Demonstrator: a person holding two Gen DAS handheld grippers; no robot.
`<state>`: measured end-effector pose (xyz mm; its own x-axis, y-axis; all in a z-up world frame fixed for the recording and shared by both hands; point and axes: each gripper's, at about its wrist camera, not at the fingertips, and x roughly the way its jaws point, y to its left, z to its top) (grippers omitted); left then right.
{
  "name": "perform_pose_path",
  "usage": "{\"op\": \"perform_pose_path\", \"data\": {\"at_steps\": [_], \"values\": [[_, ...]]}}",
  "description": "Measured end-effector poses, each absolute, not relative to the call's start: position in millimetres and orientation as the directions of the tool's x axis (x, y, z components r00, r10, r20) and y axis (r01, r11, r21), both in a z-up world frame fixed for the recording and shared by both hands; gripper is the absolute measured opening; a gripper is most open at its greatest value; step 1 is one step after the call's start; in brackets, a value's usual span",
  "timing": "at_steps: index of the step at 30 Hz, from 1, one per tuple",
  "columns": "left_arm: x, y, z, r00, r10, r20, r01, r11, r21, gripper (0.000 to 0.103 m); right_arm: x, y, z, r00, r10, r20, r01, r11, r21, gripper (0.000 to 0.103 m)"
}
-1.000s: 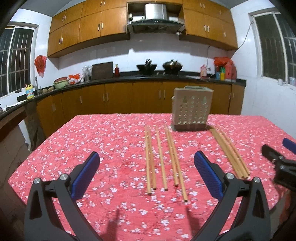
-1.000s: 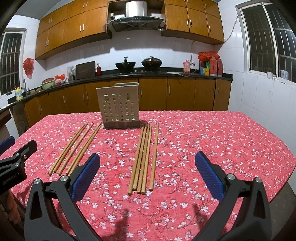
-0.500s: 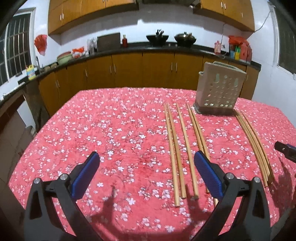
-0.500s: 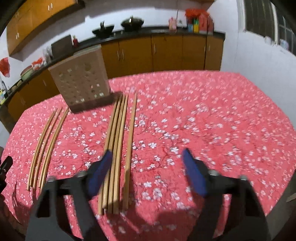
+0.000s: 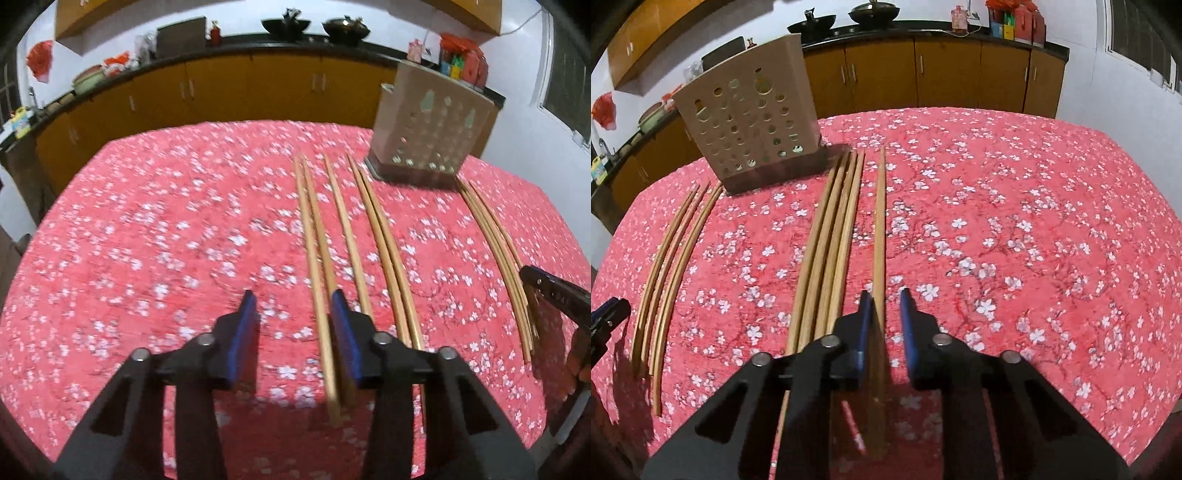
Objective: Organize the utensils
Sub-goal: 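Lower the left tool onto one wooden chopstick and close it while the right tool grasps another, then lift the held chopstick upright with the left tool while the right tool lifts its own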
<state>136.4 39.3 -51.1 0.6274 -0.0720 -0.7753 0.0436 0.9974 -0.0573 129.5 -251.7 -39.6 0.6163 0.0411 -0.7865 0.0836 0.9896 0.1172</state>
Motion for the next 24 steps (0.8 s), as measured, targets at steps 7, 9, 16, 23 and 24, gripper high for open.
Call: {"op": "perform_pose_path", "data": {"at_steps": [7,9,16,23,24], "values": [[143,39,-58,0.606,-0.091,-0.790,0.064,0.996,-0.066,0.026,133,-253,-39,0.619,0.032,-0.784,0.081,0.991,0.105,0.008],[146,39,-58,0.598,-0.084,-0.797,0.060,0.996,-0.060,0.021,133,-252,-39,0.617,0.028,-0.786,0.081,0.992,0.099,0.008],[152,31,-62,0.585,-0.059,-0.809,0.075,0.997,-0.019,0.014,132,-249,-39,0.615,0.022,-0.788,0.069,0.994,0.081,0.009],[180,41,-61,0.591,-0.023,-0.806,0.045,0.999,0.005,0.008,148,-255,-40,0.621,0.001,-0.784,0.058,0.997,0.047,0.008],[188,46,-60,0.592,-0.018,-0.805,0.029,1.000,-0.001,0.008,151,-259,-41,0.622,-0.006,-0.783,0.068,0.997,0.046,0.008]]}}
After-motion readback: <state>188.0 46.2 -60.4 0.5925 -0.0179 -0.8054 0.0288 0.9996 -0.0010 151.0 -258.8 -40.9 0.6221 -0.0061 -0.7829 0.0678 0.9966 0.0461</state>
